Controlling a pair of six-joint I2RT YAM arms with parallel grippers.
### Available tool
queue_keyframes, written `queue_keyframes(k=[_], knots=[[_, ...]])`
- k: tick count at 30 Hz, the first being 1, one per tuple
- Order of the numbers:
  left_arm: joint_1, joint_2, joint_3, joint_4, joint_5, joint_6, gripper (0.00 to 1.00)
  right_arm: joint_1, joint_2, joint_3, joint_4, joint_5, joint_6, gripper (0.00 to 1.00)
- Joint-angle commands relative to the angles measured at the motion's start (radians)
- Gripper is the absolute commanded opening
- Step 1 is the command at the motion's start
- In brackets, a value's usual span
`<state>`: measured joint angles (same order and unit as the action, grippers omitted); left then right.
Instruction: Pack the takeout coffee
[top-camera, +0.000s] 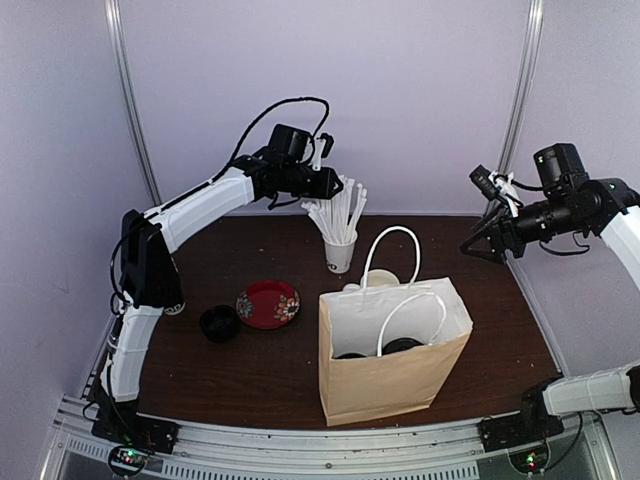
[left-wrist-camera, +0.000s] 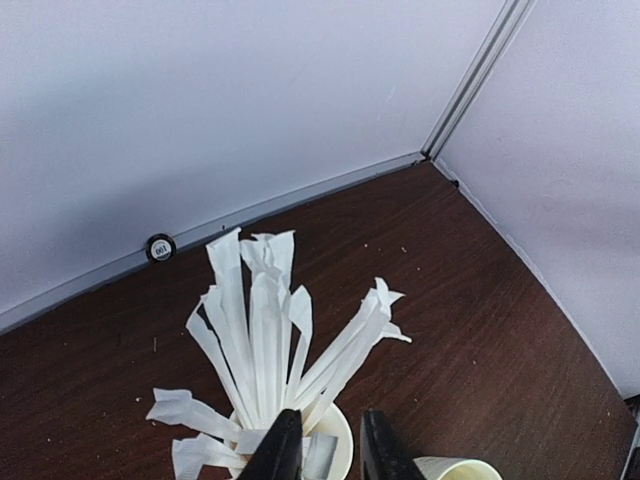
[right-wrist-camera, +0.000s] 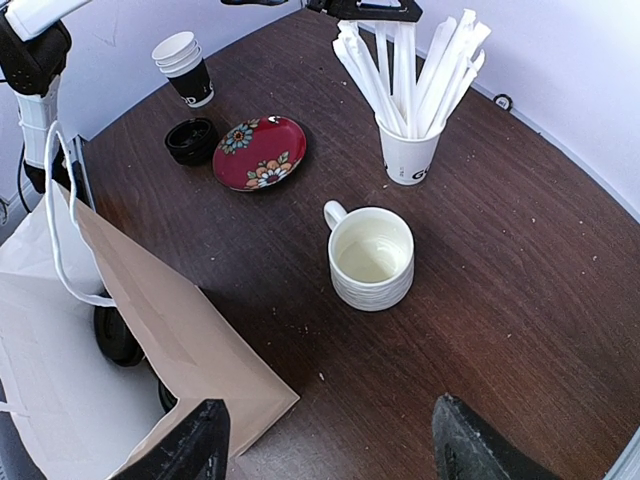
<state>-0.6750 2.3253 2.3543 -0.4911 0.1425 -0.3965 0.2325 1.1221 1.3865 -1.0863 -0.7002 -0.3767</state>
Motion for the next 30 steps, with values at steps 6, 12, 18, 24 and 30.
queue_keyframes(k=[6, 12, 18, 24, 30], knots=[[0.008, -0.016, 0.033, 0.009, 0.061, -0.013, 0.03, -0.01, 0.006, 0.0, 0.025, -0.027, 0.005, 0.73], [0.004, -0.086, 0.016, 0.041, 0.129, -0.031, 0.0, -0.012, 0.016, 0.012, 0.02, -0.026, 0.007, 0.73], [-0.032, -0.232, 0.002, 0.044, 0.149, 0.007, 0.0, -0.013, 0.023, 0.035, 0.006, -0.015, 0.005, 0.73], [-0.067, -0.397, -0.021, -0.005, 0.166, 0.046, 0.0, -0.015, 0.029, 0.046, -0.002, 0.004, 0.0, 0.72], [-0.121, -0.599, -0.093, -0.089, 0.233, 0.079, 0.0, -0.018, 0.042, 0.049, -0.006, 0.046, -0.011, 0.72]])
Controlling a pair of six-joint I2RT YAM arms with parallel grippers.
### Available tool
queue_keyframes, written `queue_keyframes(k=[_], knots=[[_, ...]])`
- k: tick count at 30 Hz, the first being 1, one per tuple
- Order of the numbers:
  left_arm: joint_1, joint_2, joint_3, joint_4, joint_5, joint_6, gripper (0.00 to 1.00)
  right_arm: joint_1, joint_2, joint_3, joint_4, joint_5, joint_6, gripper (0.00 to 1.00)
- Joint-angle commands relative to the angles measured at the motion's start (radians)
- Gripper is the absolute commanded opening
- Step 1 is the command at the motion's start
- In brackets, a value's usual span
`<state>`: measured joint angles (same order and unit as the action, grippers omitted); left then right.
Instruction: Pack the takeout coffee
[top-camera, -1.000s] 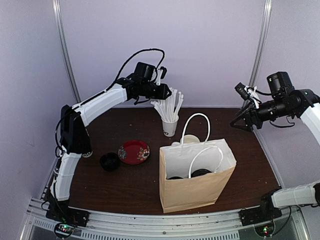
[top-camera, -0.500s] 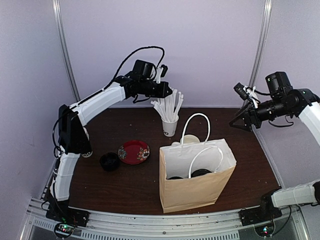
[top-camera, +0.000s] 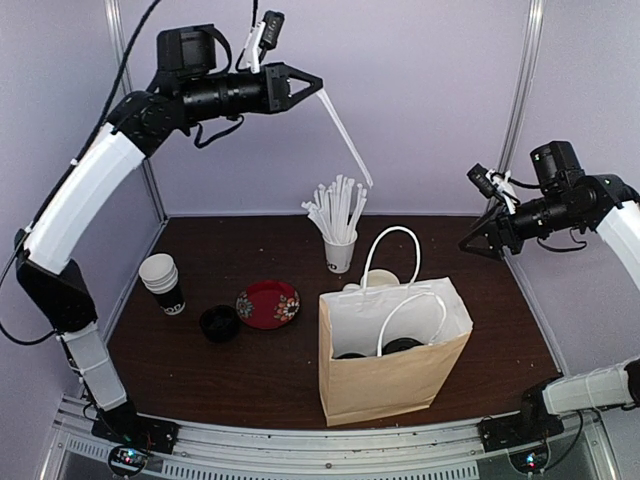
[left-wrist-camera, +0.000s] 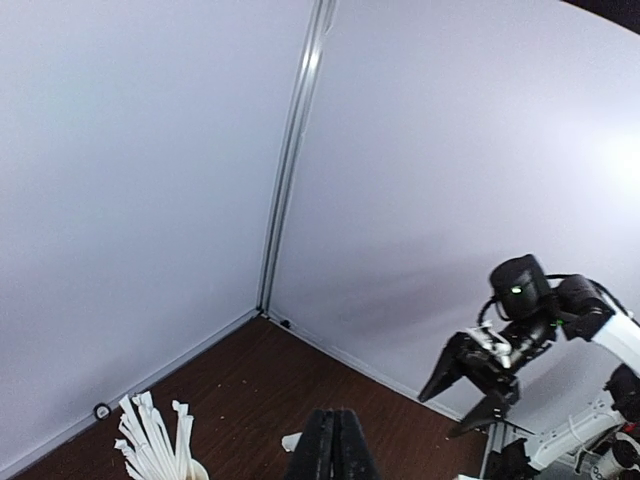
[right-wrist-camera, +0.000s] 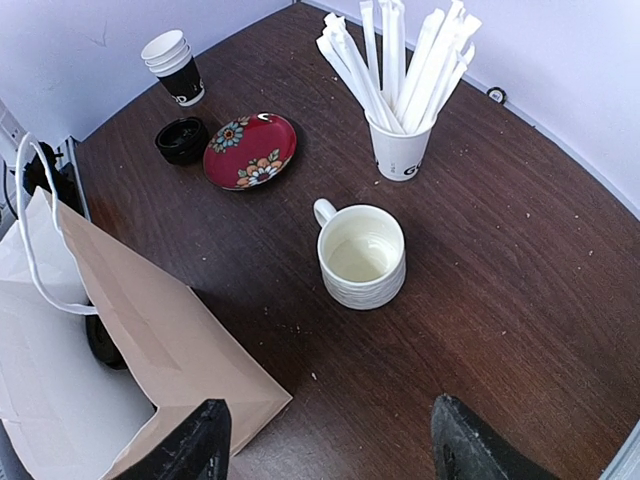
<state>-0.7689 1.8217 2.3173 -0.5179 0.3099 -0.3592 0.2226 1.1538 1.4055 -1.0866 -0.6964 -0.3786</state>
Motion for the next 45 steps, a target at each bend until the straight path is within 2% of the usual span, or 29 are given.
queue_keyframes(k=[1, 5, 9, 12, 17, 20, 32, 40, 45], knots=[[-0.038, -0.132, -0.075, -0.072, 0.078, 0.042, 0.0, -0.009, 0.015, 0.032, -0.006, 0.048, -0.009, 0.72], [-0.083, -0.296, -0.184, -0.094, 0.085, 0.038, 0.0, -0.013, 0.032, 0.02, 0.003, 0.069, -0.014, 0.72], [-0.089, -0.401, -0.283, -0.111, 0.148, -0.033, 0.0, -0.017, 0.054, 0.018, 0.004, 0.076, -0.018, 0.71], [-0.107, -0.456, -0.371, -0.111, 0.209, -0.085, 0.0, -0.019, 0.058, 0.022, 0.008, 0.082, -0.016, 0.71], [-0.177, -0.503, -0.485, -0.107, 0.205, -0.112, 0.0, -0.022, 0.061, 0.018, 0.009, 0.089, -0.016, 0.71], [-0.22, -0.486, -0.543, -0.07, 0.201, -0.125, 0.0, -0.023, 0.058, 0.012, 0.008, 0.089, -0.016, 0.71], [-0.339, -0.245, -0.544, 0.021, 0.253, -0.142, 0.0, -0.026, 0.032, -0.031, 0.017, 0.1, -0.026, 0.71], [-0.352, -0.147, -0.559, 0.242, 0.256, -0.178, 0.0, -0.026, 0.045, -0.039, 0.027, 0.087, -0.029, 0.71], [-0.352, -0.097, -0.608, 0.466, 0.269, -0.272, 0.0, -0.026, 0.057, -0.039, 0.029, 0.084, -0.03, 0.71]])
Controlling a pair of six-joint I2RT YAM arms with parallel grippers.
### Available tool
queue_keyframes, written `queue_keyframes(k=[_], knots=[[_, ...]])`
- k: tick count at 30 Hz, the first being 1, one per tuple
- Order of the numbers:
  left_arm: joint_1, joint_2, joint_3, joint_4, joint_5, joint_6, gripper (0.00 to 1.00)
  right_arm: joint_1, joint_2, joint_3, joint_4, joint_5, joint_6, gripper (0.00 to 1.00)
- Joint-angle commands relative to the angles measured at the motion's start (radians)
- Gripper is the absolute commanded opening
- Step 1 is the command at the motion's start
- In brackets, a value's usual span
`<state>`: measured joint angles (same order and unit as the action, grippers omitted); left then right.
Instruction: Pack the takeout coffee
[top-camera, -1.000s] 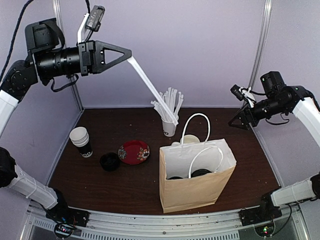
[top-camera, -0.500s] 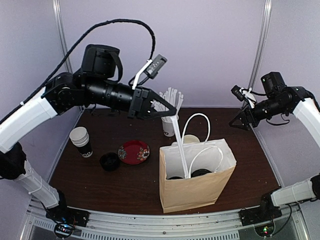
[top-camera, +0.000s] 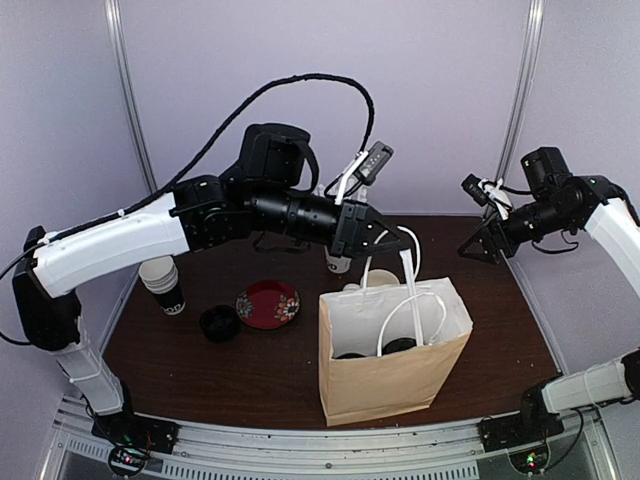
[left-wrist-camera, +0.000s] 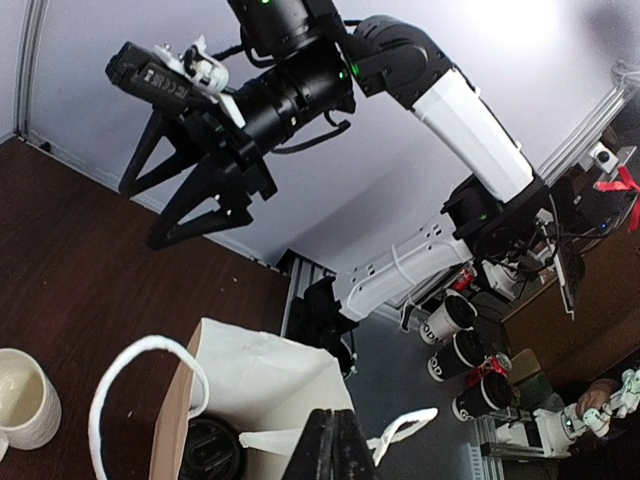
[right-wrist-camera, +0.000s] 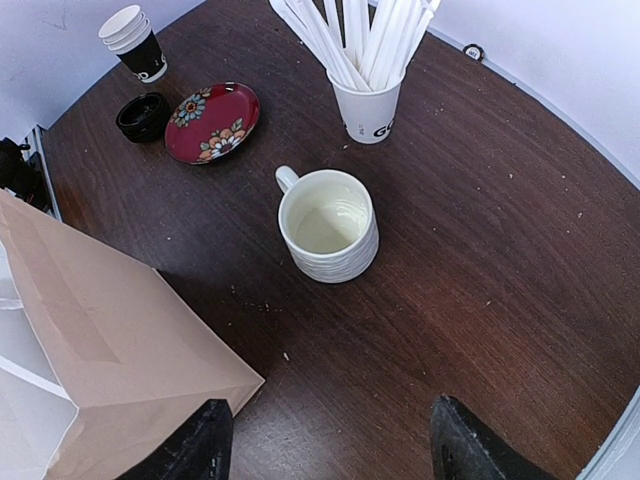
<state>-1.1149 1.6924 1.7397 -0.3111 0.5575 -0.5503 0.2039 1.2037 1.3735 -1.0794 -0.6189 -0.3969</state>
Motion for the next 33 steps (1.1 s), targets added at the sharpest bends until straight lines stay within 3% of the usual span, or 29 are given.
queue_keyframes(k=[1, 7, 14, 18, 21, 24, 27, 33], knots=[[-0.006, 0.047, -0.032, 0.284, 0.025, -0.096, 0.0, -0.007, 0.009, -0.005, 0.022, 0.005, -0.01, 0.71], [-0.01, 0.098, -0.039, 0.251, 0.039, -0.12, 0.0, -0.008, 0.018, 0.0, 0.019, 0.001, -0.013, 0.71], [-0.01, 0.01, 0.001, -0.035, -0.055, 0.027, 0.54, -0.008, 0.028, -0.004, 0.025, -0.012, -0.013, 0.71], [-0.011, -0.078, 0.071, -0.228, -0.199, 0.187, 0.68, -0.007, 0.032, -0.003, 0.022, -0.013, -0.014, 0.71], [-0.004, -0.15, 0.081, -0.315, -0.395, 0.287, 0.75, -0.007, 0.024, -0.006, 0.02, -0.012, -0.02, 0.71], [0.055, -0.183, 0.095, -0.401, -0.567, 0.317, 0.76, -0.008, 0.007, -0.015, 0.027, -0.006, -0.022, 0.71], [0.157, -0.149, 0.138, -0.503, -0.638, 0.318, 0.7, -0.007, -0.01, -0.022, 0.033, 0.0, -0.022, 0.71], [0.352, -0.046, 0.111, -0.459, -0.582, 0.285, 0.57, -0.007, -0.016, -0.023, 0.034, 0.007, -0.022, 0.71]])
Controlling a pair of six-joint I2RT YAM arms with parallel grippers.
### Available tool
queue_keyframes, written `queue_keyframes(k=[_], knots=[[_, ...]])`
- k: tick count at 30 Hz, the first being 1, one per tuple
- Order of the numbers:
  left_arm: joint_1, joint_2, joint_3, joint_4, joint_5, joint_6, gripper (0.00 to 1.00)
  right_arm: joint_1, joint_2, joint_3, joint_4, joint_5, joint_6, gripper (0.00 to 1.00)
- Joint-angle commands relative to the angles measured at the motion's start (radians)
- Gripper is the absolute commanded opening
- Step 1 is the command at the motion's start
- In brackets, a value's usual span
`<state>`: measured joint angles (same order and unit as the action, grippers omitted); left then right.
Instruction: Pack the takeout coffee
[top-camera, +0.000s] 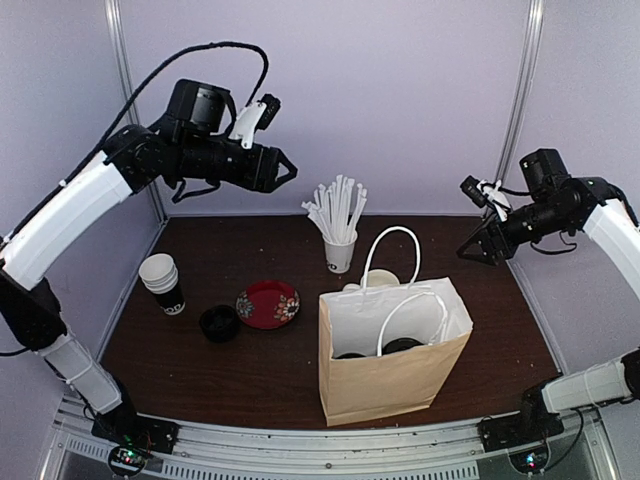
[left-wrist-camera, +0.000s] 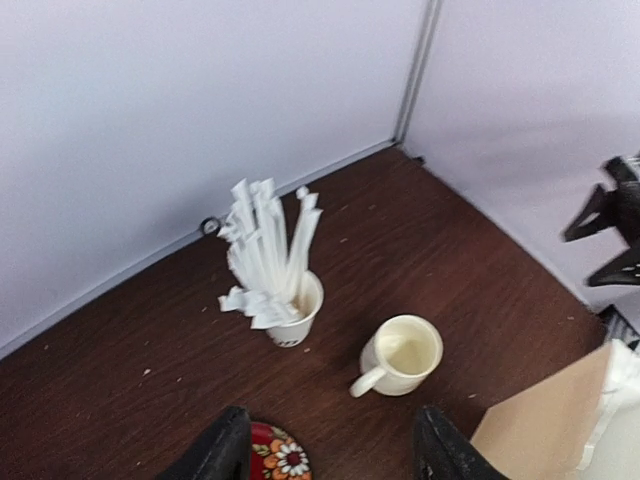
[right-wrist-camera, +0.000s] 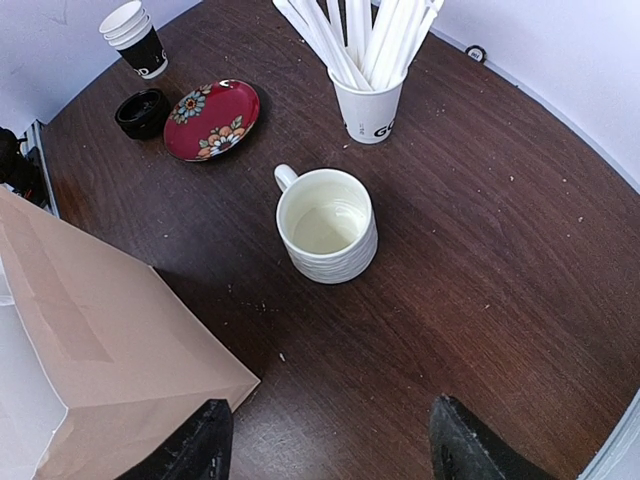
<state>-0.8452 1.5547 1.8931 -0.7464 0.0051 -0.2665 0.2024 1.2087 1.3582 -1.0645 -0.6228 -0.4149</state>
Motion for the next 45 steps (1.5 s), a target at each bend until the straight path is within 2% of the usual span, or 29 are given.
queue_keyframes(k=[1, 8, 11, 14, 31, 42, 45], knots=[[0.108, 0.111, -0.057, 0.003, -0.013, -0.009, 0.55, -0.005, -0.023, -0.009, 0.018, 0.011, -0.004, 0.71], [0.202, 0.278, -0.031, 0.099, 0.148, -0.083, 0.51, -0.005, -0.036, -0.026, 0.032, 0.013, 0.001, 0.71], [0.217, 0.361, 0.015, 0.091, 0.153, -0.075, 0.64, -0.005, -0.037, -0.028, 0.032, 0.016, 0.001, 0.71], [0.232, 0.428, 0.046, 0.11, 0.188, -0.074, 0.64, -0.005, -0.037, -0.032, 0.035, 0.017, 0.001, 0.71], [0.265, 0.55, 0.103, 0.222, 0.352, -0.137, 0.33, -0.006, -0.002, -0.035, 0.043, 0.026, -0.004, 0.71], [0.265, 0.558, 0.123, 0.199, 0.374, -0.146, 0.0, -0.005, 0.009, -0.031, 0.041, 0.031, -0.005, 0.7], [0.265, 0.527, 0.12, 0.19, 0.384, -0.152, 0.0, -0.006, 0.011, -0.026, 0.039, 0.032, -0.005, 0.7]])
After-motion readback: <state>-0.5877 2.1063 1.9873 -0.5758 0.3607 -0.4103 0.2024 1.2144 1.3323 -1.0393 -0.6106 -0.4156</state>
